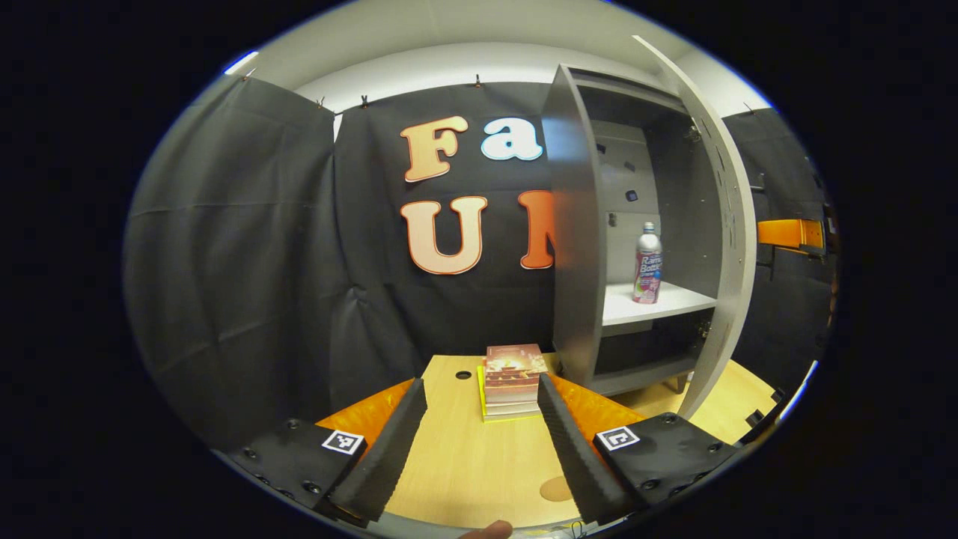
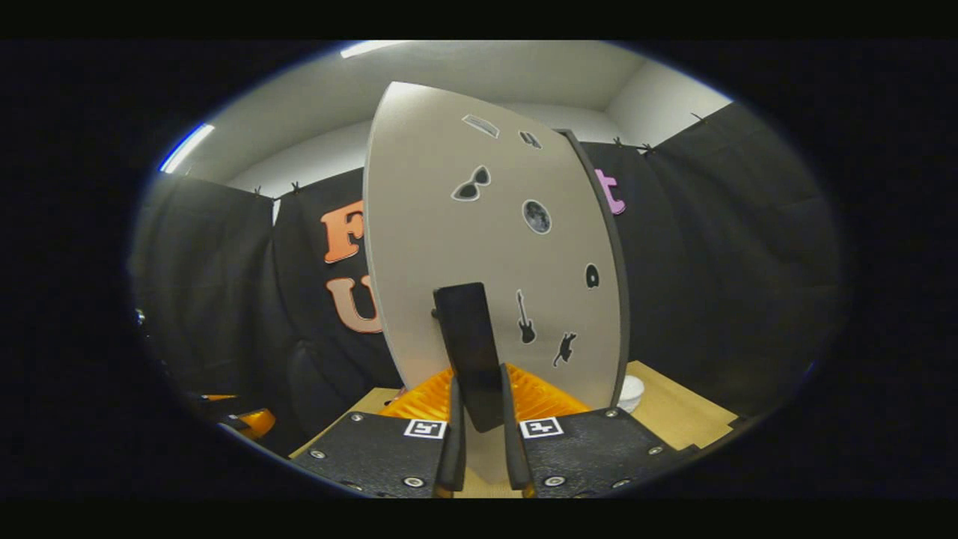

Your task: Open the cabinet door with the right hand, grasp the bottle in the cabinet with the left hand and place it on the coaster, then close the cabinet door with the right hand.

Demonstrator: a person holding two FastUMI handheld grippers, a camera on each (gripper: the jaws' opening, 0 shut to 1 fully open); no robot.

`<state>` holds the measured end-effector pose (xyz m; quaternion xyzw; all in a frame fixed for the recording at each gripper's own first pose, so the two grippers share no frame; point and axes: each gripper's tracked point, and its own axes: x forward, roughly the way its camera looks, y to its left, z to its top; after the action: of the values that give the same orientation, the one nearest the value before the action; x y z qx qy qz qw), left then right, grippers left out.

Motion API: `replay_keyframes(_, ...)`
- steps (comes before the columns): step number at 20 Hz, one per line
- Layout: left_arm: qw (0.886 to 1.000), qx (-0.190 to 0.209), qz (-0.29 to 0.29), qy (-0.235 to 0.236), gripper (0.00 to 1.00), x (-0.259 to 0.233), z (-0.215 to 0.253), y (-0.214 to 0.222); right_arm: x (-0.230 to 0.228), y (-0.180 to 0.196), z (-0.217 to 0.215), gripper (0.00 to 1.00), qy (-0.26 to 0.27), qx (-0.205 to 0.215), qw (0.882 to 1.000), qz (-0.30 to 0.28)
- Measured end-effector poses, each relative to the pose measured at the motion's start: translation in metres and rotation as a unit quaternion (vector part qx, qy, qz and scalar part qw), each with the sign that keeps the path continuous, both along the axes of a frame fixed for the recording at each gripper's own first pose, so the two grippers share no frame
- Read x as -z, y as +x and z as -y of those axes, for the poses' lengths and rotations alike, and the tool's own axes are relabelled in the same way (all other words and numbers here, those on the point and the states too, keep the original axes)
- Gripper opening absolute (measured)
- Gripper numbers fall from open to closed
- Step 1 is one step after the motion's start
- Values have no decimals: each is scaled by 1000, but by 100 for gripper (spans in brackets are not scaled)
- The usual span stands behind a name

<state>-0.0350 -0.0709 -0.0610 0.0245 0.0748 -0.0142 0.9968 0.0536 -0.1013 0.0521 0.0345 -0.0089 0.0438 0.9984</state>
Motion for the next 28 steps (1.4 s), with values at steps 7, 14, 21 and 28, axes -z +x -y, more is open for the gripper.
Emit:
replay_keyframes(7,1000,21,-12,7,97,8,67,-23,-6,-37,85,17,2,26,1000,2)
replay_keyframes(14,999,34,-18,0,97,12,115,-32,-14,-53,157,5,-24,50,998,8)
replay_keyframes(21,999,20,-26,-4,96,16,134,-34,-19,-60,226,8,-31,57,998,0)
replay_keyframes(28,1000,10,-22,4,97,11,147,-37,-28,-83,247,0,-34,37,999,-3)
